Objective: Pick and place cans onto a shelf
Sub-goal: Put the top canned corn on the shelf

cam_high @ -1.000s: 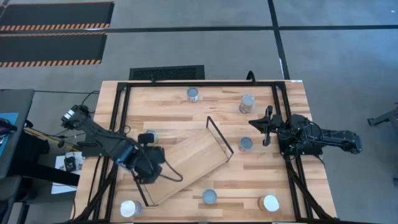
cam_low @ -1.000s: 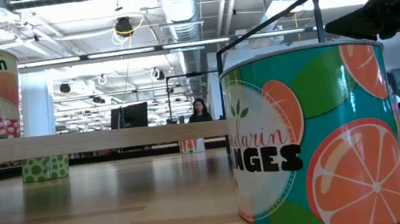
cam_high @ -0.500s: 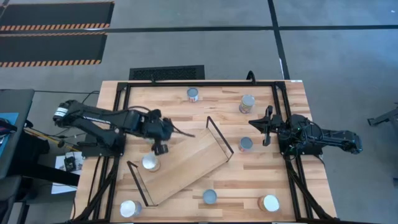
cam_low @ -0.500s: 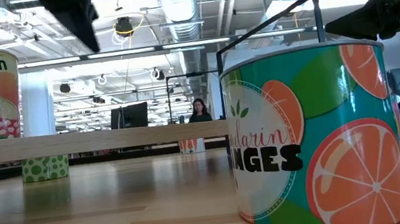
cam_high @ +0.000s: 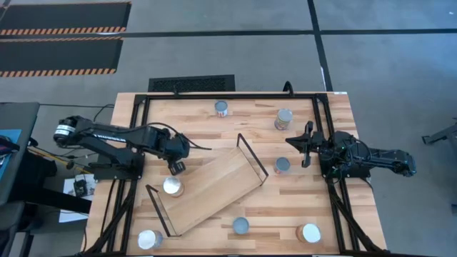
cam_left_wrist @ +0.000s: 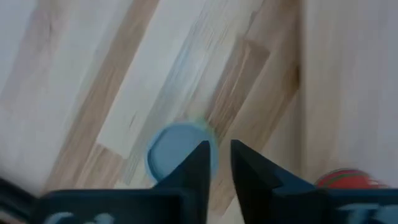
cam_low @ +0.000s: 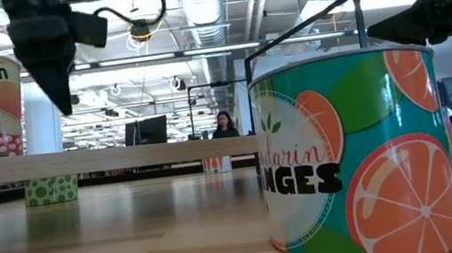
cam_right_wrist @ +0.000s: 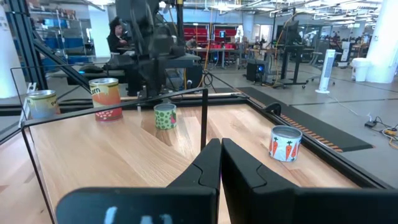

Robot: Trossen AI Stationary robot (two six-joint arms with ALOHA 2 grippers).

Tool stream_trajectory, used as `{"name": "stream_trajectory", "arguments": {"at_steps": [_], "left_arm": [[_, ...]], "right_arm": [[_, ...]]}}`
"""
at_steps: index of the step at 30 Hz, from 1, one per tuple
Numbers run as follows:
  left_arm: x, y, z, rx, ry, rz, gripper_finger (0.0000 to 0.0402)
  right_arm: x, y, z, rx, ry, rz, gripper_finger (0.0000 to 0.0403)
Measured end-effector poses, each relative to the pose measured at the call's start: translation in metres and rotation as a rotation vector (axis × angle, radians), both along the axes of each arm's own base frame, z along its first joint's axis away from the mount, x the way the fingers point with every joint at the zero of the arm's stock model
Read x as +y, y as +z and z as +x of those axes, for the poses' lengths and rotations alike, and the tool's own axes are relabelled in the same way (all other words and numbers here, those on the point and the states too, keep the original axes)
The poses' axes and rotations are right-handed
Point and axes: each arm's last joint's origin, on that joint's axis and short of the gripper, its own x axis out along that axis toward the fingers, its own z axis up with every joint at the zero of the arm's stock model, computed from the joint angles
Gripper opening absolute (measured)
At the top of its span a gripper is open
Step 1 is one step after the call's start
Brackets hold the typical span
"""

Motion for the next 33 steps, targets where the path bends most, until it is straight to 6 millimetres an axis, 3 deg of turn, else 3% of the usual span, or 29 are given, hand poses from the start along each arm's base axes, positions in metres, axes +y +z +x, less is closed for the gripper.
{"name": "stream_trajectory", "arguments": {"at_steps": [7, 12, 22, 33], "left_arm": [[-0.002, -0.021, 0.014, 0.087, 0.001, -0.022, 0.0152], [0.002, -0.028, 0.019, 0.120, 0.045, -0.006, 0.0186], [0.020, -0.030, 0.021, 0.111, 0.111, 0.045, 0.0176], [0.008, -0.009, 0.009, 0.007, 0.072, 0.044, 0.0174]], "right_arm": [[0.000, 0.000, 0.000, 0.000, 0.000, 0.000, 0.0037], [0.000, 0.000, 0.000, 0.000, 0.000, 0.000, 0.0037], [0.000, 0.000, 0.000, 0.001, 0.000, 0.000, 0.0037], [0.000, 0.000, 0.000, 0.000, 0.000, 0.000, 0.0037]]}}
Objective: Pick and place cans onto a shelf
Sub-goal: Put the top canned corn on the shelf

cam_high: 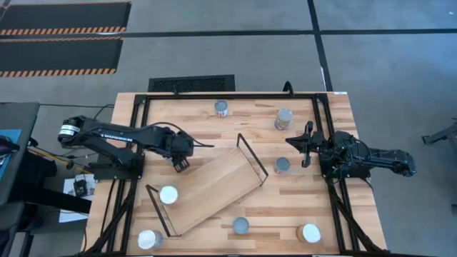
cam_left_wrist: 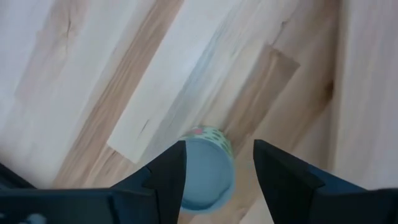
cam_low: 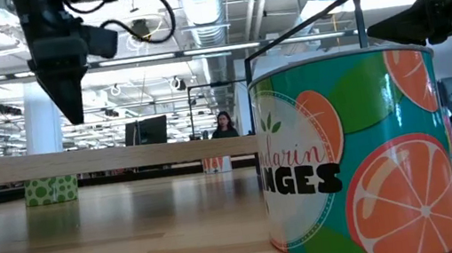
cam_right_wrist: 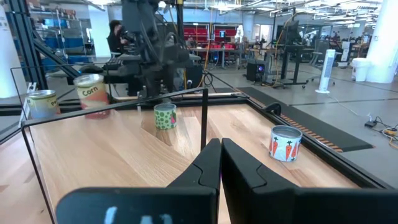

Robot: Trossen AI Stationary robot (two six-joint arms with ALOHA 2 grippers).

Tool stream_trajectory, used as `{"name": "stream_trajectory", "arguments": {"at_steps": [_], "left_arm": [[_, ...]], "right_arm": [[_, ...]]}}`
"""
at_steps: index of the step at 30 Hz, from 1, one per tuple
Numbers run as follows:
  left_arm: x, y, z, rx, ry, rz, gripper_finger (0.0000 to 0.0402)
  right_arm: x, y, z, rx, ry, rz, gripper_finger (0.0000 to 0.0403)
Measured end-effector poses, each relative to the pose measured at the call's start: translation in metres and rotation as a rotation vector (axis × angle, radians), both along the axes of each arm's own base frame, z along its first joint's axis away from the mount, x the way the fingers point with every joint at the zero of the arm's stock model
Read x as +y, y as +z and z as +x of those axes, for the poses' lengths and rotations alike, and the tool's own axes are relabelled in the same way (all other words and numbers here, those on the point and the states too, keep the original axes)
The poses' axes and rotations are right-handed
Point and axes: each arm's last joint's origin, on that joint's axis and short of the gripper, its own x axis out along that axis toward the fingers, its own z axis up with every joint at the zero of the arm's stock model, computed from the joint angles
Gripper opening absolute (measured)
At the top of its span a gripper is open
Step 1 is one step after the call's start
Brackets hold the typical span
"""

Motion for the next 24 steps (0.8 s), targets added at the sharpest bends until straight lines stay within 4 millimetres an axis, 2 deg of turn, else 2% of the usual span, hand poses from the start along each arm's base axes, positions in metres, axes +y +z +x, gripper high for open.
{"name": "stream_trajectory", "arguments": {"at_steps": [8, 12, 15, 19, 22, 24], "left_arm": [[-0.012, 0.017, -0.013, -0.069, -0.132, -0.075, 0.0174], [-0.022, 0.034, -0.019, -0.105, -0.237, -0.114, 0.0164], [-0.033, 0.051, -0.022, -0.108, -0.345, -0.132, 0.0133], [-0.046, 0.070, -0.027, -0.104, -0.465, -0.191, 0.0062], [-0.055, 0.074, -0.025, -0.109, -0.522, -0.301, 0.0012], [-0.063, 0.070, -0.023, -0.080, -0.545, -0.359, 0.0007]], "right_arm": [[0.000, 0.000, 0.000, 0.000, 0.000, 0.000, 0.0037], [0.000, 0.000, 0.000, 0.000, 0.000, 0.000, 0.0037], [0.000, 0.000, 0.000, 0.000, 0.000, 0.000, 0.0037], [0.000, 0.000, 0.000, 0.000, 0.000, 0.000, 0.0037], [0.000, 0.000, 0.000, 0.000, 0.000, 0.000, 0.0037], [0.000, 0.000, 0.000, 0.000, 0.000, 0.000, 0.0037]]}}
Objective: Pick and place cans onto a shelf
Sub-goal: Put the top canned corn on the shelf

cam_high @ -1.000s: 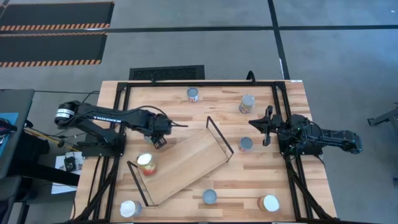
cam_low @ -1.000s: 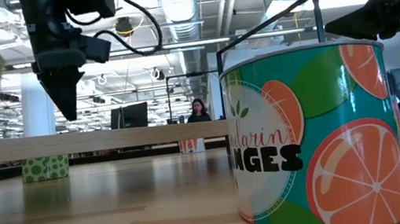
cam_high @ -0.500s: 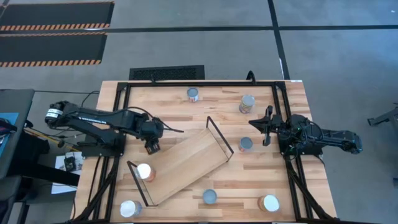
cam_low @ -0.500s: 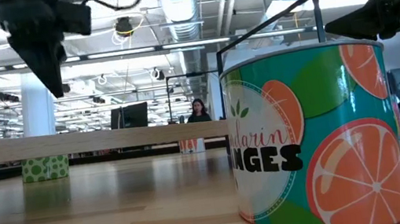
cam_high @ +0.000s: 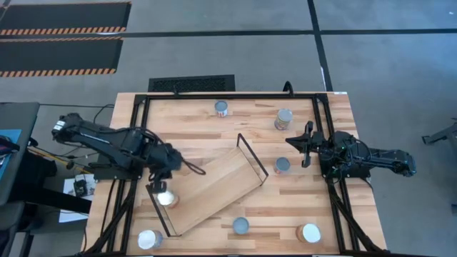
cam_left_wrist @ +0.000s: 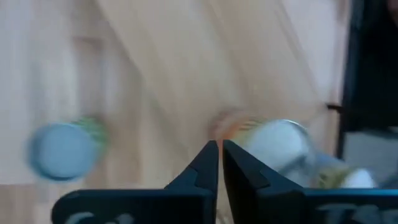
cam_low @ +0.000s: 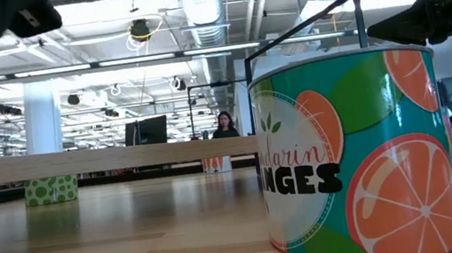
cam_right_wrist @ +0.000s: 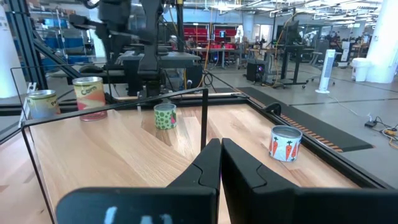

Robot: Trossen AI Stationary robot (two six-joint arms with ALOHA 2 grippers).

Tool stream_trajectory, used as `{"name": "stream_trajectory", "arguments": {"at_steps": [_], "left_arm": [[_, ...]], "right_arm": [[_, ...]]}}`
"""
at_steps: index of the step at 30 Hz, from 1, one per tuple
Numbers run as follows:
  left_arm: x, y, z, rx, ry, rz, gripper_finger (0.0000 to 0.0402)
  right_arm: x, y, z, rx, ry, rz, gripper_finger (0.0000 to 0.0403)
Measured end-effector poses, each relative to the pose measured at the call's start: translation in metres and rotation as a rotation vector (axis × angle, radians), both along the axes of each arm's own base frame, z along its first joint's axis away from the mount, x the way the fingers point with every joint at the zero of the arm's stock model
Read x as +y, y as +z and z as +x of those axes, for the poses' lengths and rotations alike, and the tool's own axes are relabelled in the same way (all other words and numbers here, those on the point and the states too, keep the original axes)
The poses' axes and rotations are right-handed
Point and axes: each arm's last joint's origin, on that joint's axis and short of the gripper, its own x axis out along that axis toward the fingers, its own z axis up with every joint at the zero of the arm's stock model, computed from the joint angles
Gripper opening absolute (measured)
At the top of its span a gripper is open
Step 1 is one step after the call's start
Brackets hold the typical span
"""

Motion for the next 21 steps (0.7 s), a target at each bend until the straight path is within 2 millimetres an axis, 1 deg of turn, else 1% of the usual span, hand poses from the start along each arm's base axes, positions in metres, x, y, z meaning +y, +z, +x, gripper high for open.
{"name": "stream_trajectory", "arguments": {"at_steps": [5, 10, 14, 21], "left_arm": [[-0.022, -0.018, 0.013, 0.102, -0.106, -0.047, 0.0001], [-0.037, -0.031, 0.024, 0.135, -0.157, -0.075, 0.0000], [-0.041, -0.035, 0.026, 0.155, -0.168, -0.068, 0.0000], [-0.040, -0.035, 0.026, 0.139, -0.164, -0.019, 0.0000]], "right_arm": [[0.000, 0.000, 0.000, 0.000, 0.000, 0.000, 0.0037], [0.000, 0.000, 0.000, 0.000, 0.000, 0.000, 0.0037], [0.000, 0.000, 0.000, 0.000, 0.000, 0.000, 0.0037], [0.000, 0.000, 0.000, 0.000, 0.000, 0.000, 0.0037]]}}
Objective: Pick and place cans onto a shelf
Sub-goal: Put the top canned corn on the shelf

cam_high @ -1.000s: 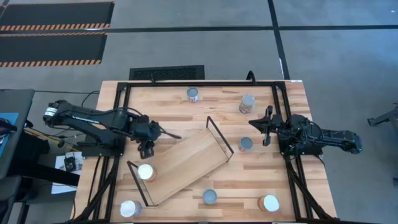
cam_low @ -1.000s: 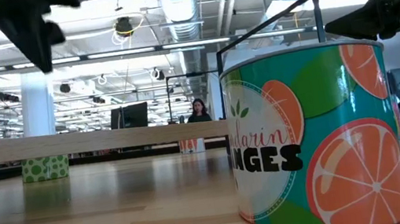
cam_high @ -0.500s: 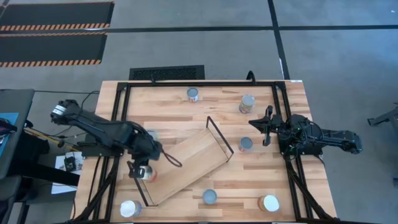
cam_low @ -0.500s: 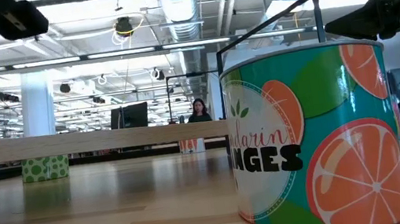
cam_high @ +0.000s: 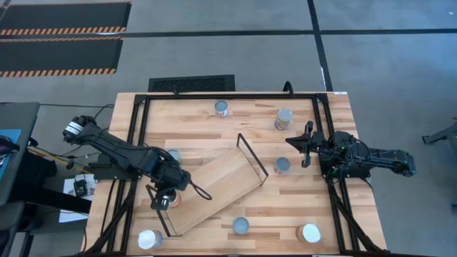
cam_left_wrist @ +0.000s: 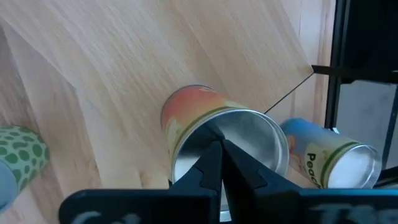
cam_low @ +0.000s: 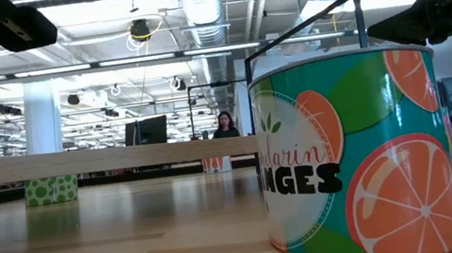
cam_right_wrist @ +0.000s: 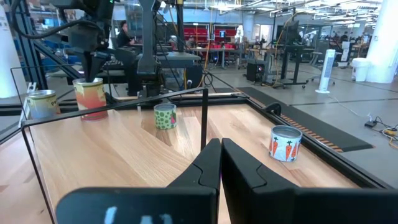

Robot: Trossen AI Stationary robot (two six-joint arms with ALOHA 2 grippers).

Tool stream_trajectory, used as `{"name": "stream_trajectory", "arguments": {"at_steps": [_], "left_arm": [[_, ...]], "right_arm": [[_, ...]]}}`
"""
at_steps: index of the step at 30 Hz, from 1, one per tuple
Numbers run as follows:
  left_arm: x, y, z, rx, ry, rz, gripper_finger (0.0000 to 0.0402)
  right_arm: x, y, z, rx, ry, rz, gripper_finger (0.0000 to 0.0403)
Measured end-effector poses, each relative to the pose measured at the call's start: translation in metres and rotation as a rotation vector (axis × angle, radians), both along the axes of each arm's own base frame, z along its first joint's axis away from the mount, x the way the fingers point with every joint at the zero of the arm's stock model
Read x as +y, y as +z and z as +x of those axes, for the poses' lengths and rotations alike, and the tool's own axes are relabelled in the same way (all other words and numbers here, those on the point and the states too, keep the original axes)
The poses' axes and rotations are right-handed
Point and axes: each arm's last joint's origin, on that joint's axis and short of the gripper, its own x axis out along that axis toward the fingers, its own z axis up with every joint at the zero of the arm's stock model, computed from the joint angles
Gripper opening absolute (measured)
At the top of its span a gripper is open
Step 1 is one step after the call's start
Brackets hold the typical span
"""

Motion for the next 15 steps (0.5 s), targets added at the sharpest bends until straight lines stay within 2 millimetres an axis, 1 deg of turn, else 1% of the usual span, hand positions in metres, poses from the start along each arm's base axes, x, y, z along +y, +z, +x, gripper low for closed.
{"name": "stream_trajectory", "arguments": {"at_steps": [9, 15], "left_arm": [[0.0017, 0.0002, 0.0010, -0.030, 0.000, 0.051, 0.0000], [0.0084, 0.0003, 0.0038, -0.037, 0.031, 0.068, 0.0000]], "right_arm": [[0.0000, 0.0000, 0.0000, 0.000, 0.000, 0.000, 0.0037], [0.0000, 0.0001, 0.0000, 0.000, 0.000, 0.000, 0.0037]]}}
